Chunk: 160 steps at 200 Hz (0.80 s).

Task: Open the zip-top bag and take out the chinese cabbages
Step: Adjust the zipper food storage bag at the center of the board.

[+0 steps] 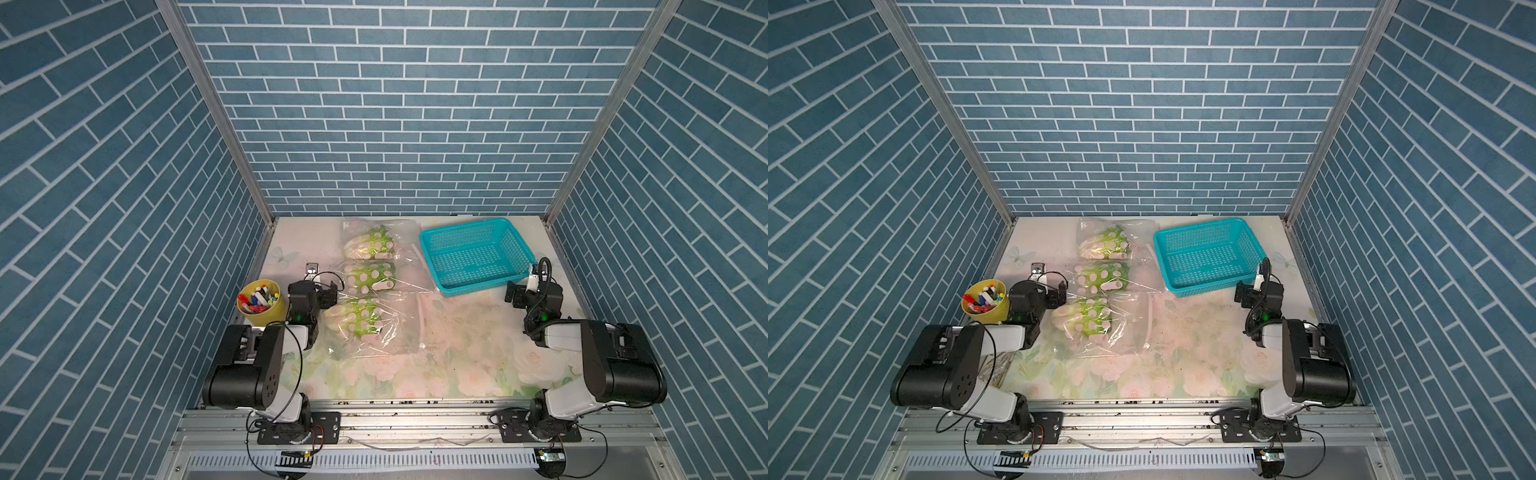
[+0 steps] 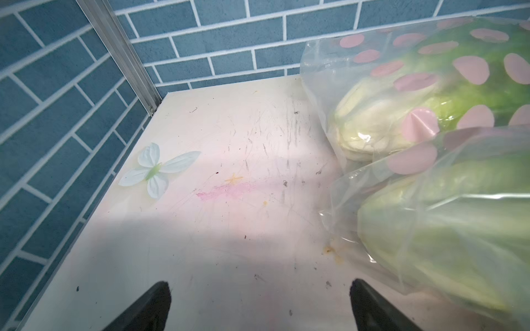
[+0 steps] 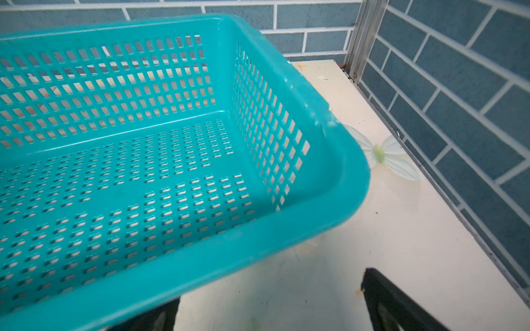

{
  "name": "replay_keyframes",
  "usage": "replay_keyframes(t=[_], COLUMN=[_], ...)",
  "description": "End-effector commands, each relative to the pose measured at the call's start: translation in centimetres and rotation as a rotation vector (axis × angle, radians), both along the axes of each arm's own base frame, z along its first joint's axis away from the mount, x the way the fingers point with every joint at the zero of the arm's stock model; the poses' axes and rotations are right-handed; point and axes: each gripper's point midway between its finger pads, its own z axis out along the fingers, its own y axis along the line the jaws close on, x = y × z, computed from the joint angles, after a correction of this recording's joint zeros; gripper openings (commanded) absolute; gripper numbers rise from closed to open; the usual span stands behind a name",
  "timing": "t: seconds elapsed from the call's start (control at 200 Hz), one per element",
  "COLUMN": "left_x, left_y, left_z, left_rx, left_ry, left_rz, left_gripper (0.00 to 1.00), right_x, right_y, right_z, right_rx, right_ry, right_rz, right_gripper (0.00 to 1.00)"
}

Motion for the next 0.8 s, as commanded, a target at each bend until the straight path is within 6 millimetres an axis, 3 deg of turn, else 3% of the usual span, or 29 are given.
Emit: replay_keyframes(t=[0.0, 0.665, 0.72, 0.73, 0.745, 0.795], left_x=[0.4, 0.4, 0.5, 0.2, 0.6, -0.1], left_y=[0.1, 0.2, 0.7, 0.9, 1.3, 2.6], left_z=[0.6, 0.7, 2.3, 2.2, 3.9, 6.3], left_rx=[-0.004, -0.007, 0.009, 0.017, 0.017, 0.004], left_ry=[-0.013, -0.017, 0.003, 0.034, 0.022, 0.072], left_rz=[-0.001, 0.000, 0.043, 0.061, 0.093, 0.191], left_gripper=[1.00, 1.00, 1.00, 1.00, 1.00, 1.00], right_x=[0.3, 0.3, 0.1, 0.3, 0.4, 0.2], right_y=[0.0, -0.2, -0.2, -0.2, -0.1, -1.0], right_z=[0.4, 0.3, 1.4, 2.6, 3.8, 7.3], right_rx=[-0.007, 0.007, -0.010, -0.018, -0.026, -0.001], right_ry=[-0.016, -0.013, 0.008, -0.011, -0.011, 0.022], right_rz=[0.007, 0.005, -0.010, -0.010, -0.015, -0.115], right_gripper=[0.99, 0.99, 0.99, 0.99, 0.99, 0.99])
